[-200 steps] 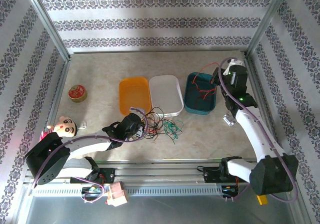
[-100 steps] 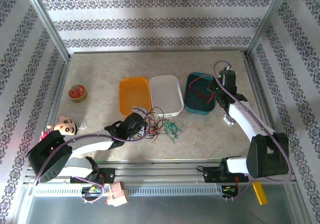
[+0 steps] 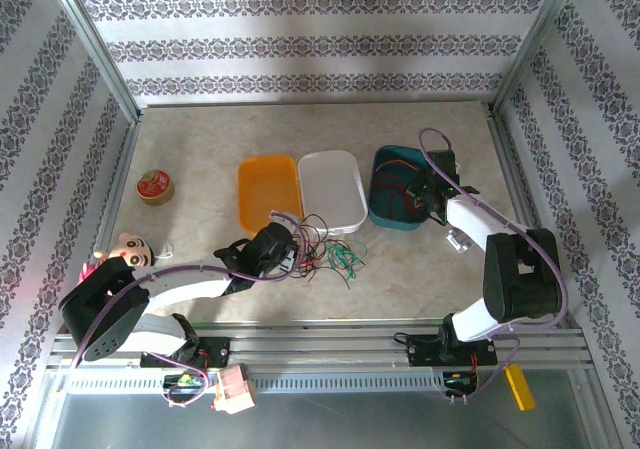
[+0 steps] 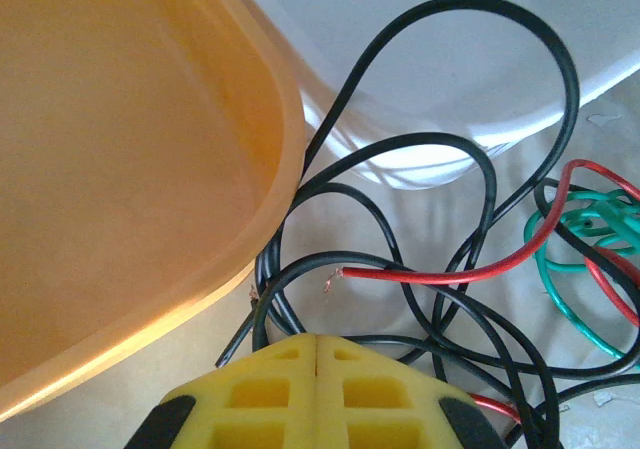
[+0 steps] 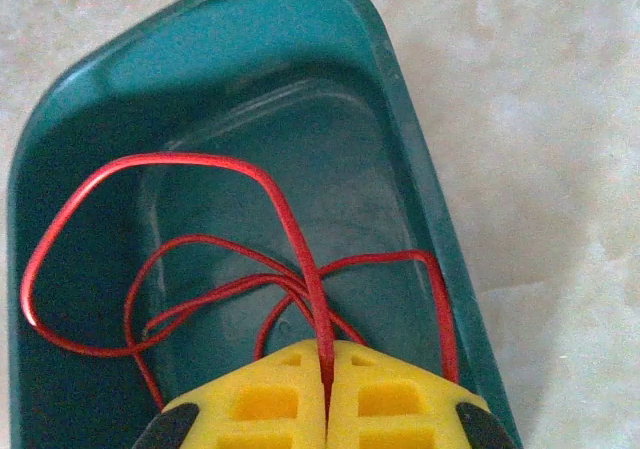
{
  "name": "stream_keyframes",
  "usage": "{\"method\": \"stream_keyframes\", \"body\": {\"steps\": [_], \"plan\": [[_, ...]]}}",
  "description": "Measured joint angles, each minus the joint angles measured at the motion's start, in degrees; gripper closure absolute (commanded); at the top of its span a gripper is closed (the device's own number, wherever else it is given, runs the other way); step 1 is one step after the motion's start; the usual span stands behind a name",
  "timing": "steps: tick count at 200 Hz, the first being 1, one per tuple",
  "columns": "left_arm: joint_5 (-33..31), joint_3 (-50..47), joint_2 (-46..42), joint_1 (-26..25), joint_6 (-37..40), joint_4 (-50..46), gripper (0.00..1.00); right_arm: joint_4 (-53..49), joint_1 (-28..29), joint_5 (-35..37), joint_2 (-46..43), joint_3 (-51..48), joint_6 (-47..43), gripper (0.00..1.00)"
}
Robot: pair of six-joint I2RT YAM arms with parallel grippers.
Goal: Untangle the cables
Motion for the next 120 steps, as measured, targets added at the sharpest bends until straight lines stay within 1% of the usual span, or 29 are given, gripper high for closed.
{"method": "stream_keyframes", "body": {"steps": [4,12,16,23,32,51,72,99,113,120], "plan": [[0.00,0.11,0.13,0.00,0.02,0.00,1.00,-0.39,0.00,0.00,0.02,0.11,0.00,0.89],[-0.02,0.35,0.42,0.00,0.13,0.00,1.00,-1.16,0.04,0.04,0.02,0.42,-0.07,0.73],[-0.02,0.48,0.57,-0.04,0.15,0.00,1.00,-1.55,0.13,0.15,0.02,0.66,-0.22,0.67],[0.00,0.59,0.74,-0.04,0.17,0.00,1.00,-2.32,0.35,0.55,-0.02,1.16,-0.46,0.62],[-0.02,0.66,0.90,-0.04,0.17,-0.02,1.00,-3.10,0.79,1.29,-0.28,1.75,-0.92,0.57],[-0.02,0.70,1.03,-0.04,0.17,-0.04,1.00,-4.70,2.08,4.15,-2.91,2.47,-2.36,0.52],[-0.02,0.70,1.03,-0.04,0.17,0.02,1.00,-6.51,3.45,8.07,-8.41,3.26,-4.35,0.47],[0.02,0.70,1.01,-0.04,0.13,0.26,1.00,-7.58,4.28,12.04,-16.26,4.24,-7.50,0.47],[0.02,0.68,0.90,-0.04,0.11,0.39,1.00,-8.39,4.98,12.22,-19.89,4.22,-9.35,0.47],[0.02,0.68,0.79,-0.04,0.07,0.50,1.00,-8.61,5.57,11.08,-21.59,4.13,-10.34,0.48]]}}
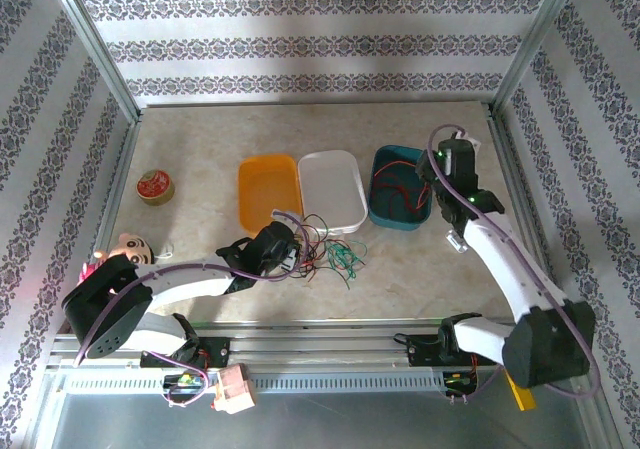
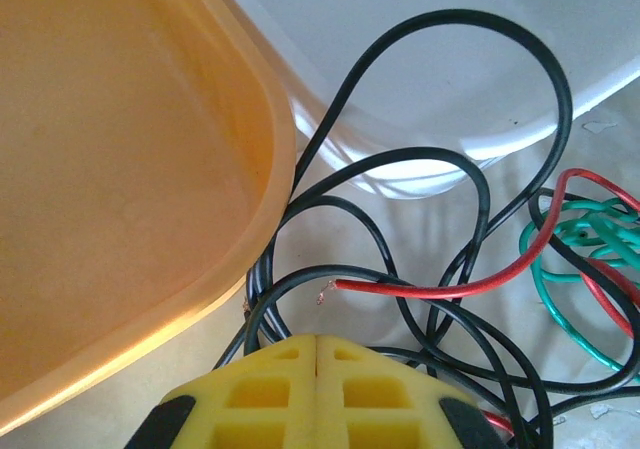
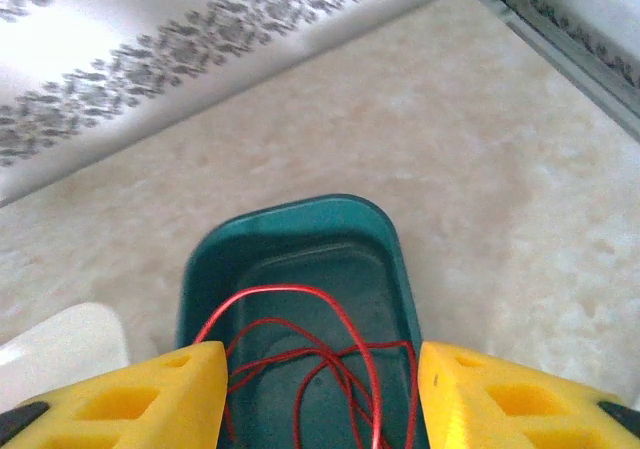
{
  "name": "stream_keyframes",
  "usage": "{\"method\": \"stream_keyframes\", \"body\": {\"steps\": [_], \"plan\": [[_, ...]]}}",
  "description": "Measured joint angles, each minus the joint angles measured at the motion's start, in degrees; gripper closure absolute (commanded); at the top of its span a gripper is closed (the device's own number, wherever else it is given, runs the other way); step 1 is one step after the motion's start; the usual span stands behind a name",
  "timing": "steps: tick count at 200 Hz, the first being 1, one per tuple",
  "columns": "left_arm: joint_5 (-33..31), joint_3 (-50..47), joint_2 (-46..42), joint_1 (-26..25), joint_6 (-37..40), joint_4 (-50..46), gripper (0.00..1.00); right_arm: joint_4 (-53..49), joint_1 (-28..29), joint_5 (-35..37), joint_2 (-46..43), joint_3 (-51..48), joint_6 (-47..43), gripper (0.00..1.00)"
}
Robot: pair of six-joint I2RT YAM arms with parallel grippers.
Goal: Untangle the cables
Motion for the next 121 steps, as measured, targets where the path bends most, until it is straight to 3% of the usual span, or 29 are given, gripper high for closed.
{"method": "stream_keyframes", "body": {"steps": [20,40,73,100,121], "plan": [[0.02,0.00,-0.52,0.00,-0.17,0.66,1.00,-0.02,3.78,-7.21,-4.00,-1.57,-3.37,0.48],[0.04,-0.02,-1.49,0.00,-0.42,1.62,1.00,-0.22,11.34,-17.07,-6.12,-4.81,-6.40,0.48],[0.92,-0.02,-2.64,0.00,-0.57,2.38,1.00,-2.27,23.10,-30.14,-2.75,-7.82,-8.87,0.49],[7.50,-0.02,-3.78,0.00,1.86,1.95,0.76,-4.22,27.15,-34.75,2.51,-7.78,-10.14,0.50],[13.18,0.02,-5.05,-0.04,5.14,-1.16,0.67,-4.09,24.65,-36.46,3.63,-7.98,-9.55,0.50]]}}
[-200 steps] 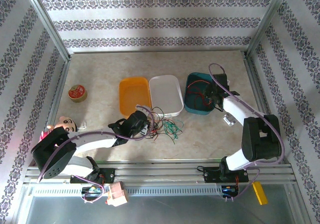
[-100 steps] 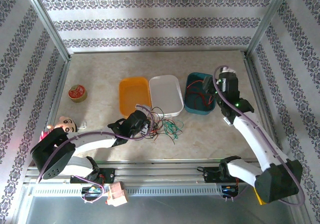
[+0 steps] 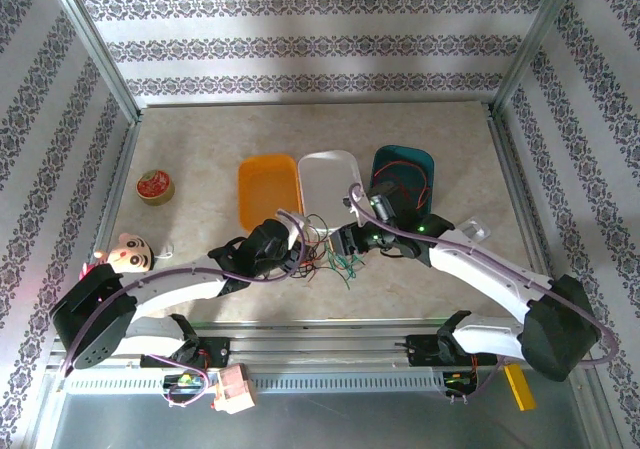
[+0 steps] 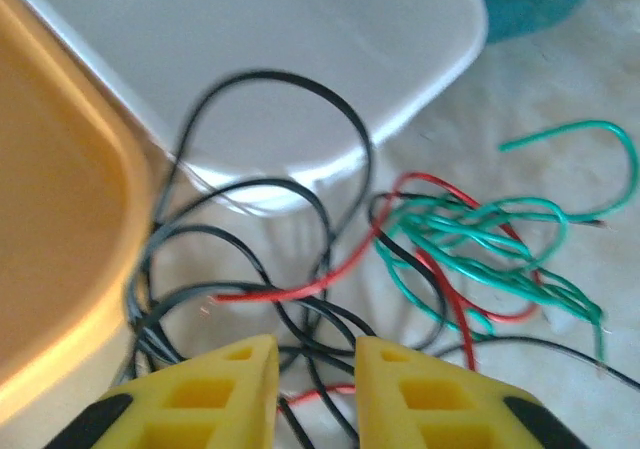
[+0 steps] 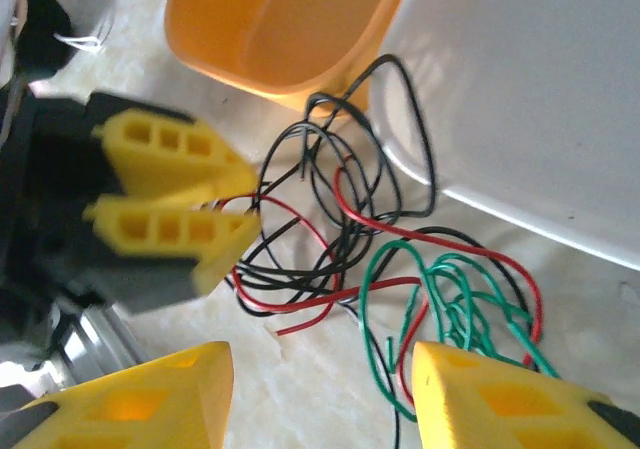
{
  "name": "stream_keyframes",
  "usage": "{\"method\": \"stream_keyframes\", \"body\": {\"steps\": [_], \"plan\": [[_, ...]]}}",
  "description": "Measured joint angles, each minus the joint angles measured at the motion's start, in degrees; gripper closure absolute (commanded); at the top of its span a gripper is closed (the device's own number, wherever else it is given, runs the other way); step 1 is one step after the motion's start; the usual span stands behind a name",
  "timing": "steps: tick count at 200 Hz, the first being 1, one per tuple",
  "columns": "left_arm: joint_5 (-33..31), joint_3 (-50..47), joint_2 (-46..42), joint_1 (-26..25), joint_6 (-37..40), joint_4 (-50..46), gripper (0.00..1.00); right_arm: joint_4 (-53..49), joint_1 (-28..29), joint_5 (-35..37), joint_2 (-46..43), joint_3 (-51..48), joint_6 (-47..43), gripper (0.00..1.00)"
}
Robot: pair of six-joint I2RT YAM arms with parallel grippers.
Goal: Untangle the cables
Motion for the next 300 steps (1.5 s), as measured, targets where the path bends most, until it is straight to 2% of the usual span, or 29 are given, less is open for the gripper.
{"method": "stream_keyframes", "body": {"steps": [46,72,109,121,135,148,169,200,253,300], "plan": [[7.45,3.26,-0.63,0.00,6.93,-9.35,0.63,2.64,-8.61,-2.36,-0.42,-0.44,3.19,0.52],[9.16,5.62,0.81,0.00,9.68,-11.02,0.64,2.64,-9.62,-2.78,-0.61,-0.96,4.22,0.53],[12.15,9.01,7.37,0.00,11.65,-11.89,0.65,2.62,-9.64,-2.75,-0.90,-1.29,4.87,0.53],[12.31,9.77,9.22,0.00,12.02,-12.17,0.73,2.62,-9.64,-2.78,-1.18,-1.53,4.90,0.53],[12.24,10.47,10.91,0.00,12.79,-12.35,0.89,2.60,-9.64,-2.89,-1.64,-1.84,4.92,0.53],[12.17,10.62,11.28,0.00,13.64,-12.35,1.00,2.58,-9.64,-2.97,-2.10,-2.03,4.90,0.53],[12.00,10.64,10.78,0.00,14.21,-12.31,1.00,2.60,-9.64,-2.97,-3.02,-2.71,4.90,0.53],[12.00,10.64,7.52,0.00,14.38,-12.33,1.00,2.16,-9.57,-3.02,-3.34,-4.50,4.81,0.52],[12.00,10.86,-5.84,0.00,13.97,-12.28,1.00,2.12,-7.98,-2.86,-1.25,-5.66,4.66,0.52],[11.63,11.28,-13.49,0.00,13.44,-10.95,1.00,3.23,-8.13,0.59,0.00,-6.03,5.84,0.51]]}}
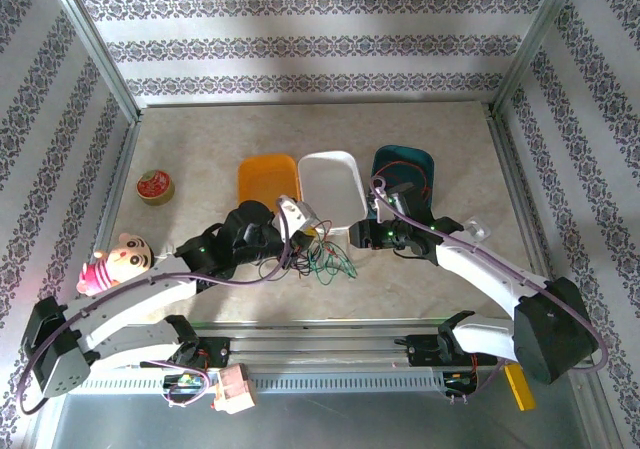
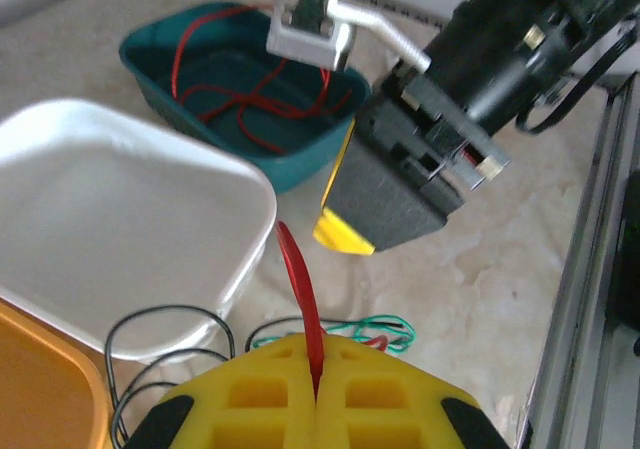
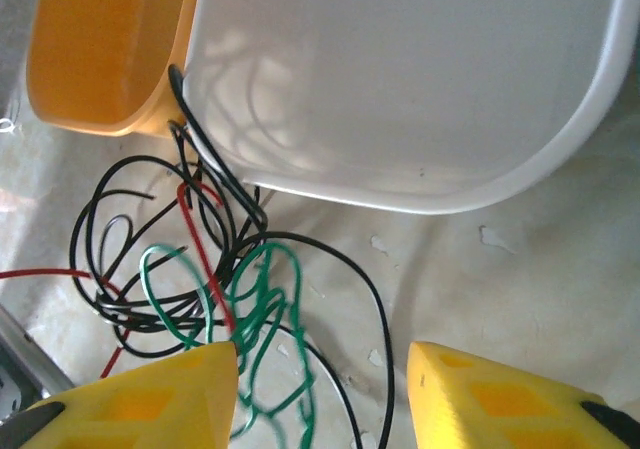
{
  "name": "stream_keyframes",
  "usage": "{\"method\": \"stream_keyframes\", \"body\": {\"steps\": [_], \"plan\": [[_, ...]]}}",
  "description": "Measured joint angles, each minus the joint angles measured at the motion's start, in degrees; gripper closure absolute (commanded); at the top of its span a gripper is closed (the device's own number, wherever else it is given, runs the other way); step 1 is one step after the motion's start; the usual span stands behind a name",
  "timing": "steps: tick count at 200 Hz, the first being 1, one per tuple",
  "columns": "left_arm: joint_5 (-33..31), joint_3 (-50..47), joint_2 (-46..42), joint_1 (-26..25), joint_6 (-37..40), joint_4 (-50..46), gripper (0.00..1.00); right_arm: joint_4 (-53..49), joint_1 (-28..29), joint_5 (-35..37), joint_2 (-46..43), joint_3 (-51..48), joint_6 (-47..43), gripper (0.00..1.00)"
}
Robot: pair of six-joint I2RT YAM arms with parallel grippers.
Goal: Untangle the cables
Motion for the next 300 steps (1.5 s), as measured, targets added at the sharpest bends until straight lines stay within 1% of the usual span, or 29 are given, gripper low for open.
{"method": "stream_keyframes", "body": {"steps": [28,77,84,97,116,131,151,158,163,174,198,229,265,277,287,292,300], "plan": [[-0.48,0.68,-2.08,0.00,0.00,1.09,1.00,1.09,-0.76,2.34,-0.55,-0.28,0.59,0.51],[0.55,2.64,-4.79,0.00,0.00,4.66,1.00,1.57,-3.37,6.14,-4.83,-3.61,2.32,0.49],[-0.02,2.64,-5.40,0.00,0.02,5.40,1.00,1.60,-3.39,6.49,-5.33,-3.87,2.49,0.48],[-3.19,2.62,-5.88,0.00,0.09,6.99,1.00,1.60,-3.39,6.91,-6.08,-4.20,2.69,0.48],[-9.07,2.60,-3.89,0.00,0.59,8.31,1.00,1.57,-3.39,6.82,-7.17,-4.46,2.64,0.48],[-11.32,2.58,-0.50,0.00,0.70,8.26,1.00,1.55,-3.37,5.88,-8.68,-4.46,2.14,0.47],[-11.19,1.36,2.93,0.00,0.26,8.11,1.00,1.51,-2.64,3.58,-12.39,-4.15,0.92,0.46],[-10.78,0.85,3.10,0.00,0.09,8.11,1.00,1.49,-1.92,2.60,-13.55,-3.61,0.22,0.46],[-10.08,0.61,3.10,0.00,-0.13,8.09,1.00,1.46,-1.33,1.84,-14.12,-2.95,-0.17,0.43],[-8.76,0.57,2.93,0.00,-0.31,8.15,1.00,1.53,-0.17,-0.13,-14.69,-0.85,-1.07,0.43],[-6.21,0.59,1.95,0.00,-0.44,8.13,1.00,1.97,1.40,-3.78,-13.60,4.13,-2.01,0.42],[-4.17,0.59,1.55,0.00,-0.70,8.09,1.00,2.71,3.89,-7.26,-7.98,9.86,-3.39,0.43],[-3.89,0.59,0.48,0.00,-0.87,7.89,1.00,3.04,6.51,-9.20,-1.57,11.47,-4.13,0.44],[-3.89,0.59,-0.11,0.00,-0.87,7.89,1.00,3.08,7.50,-9.40,0.13,11.47,-4.20,0.45],[-3.87,0.59,-0.44,0.00,-0.87,7.87,1.00,3.17,8.31,-9.44,1.29,11.47,-4.24,0.50],[-3.87,0.59,-0.52,0.00,-0.87,7.85,1.00,3.26,8.72,-9.44,1.79,11.47,-4.17,0.56],[-3.87,0.59,-0.57,0.00,-0.85,7.69,1.00,3.37,9.18,-9.29,2.54,11.47,-4.33,0.74]]}}
